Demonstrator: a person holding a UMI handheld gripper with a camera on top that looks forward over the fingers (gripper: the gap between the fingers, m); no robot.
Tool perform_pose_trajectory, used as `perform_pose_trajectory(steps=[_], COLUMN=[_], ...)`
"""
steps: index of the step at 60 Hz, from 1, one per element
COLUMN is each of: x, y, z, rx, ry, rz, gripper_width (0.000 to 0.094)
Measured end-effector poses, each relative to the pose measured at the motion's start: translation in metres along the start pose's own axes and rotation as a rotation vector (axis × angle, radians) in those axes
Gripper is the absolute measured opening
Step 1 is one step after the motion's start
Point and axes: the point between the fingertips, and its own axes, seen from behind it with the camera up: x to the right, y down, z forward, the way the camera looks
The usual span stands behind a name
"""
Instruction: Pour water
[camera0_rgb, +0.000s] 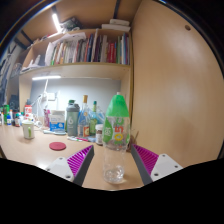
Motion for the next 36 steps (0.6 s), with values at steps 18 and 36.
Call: perform_pose_trajectory(steps=[18, 36], x=[0.009, -0.031], y=[-0.009, -0.048], z=[0.070, 0.077], rx=[0.001, 0.054], ry=[0.054, 0.107], rz=[-0.003, -0.039], gripper_width=[0.0554, 0.0460])
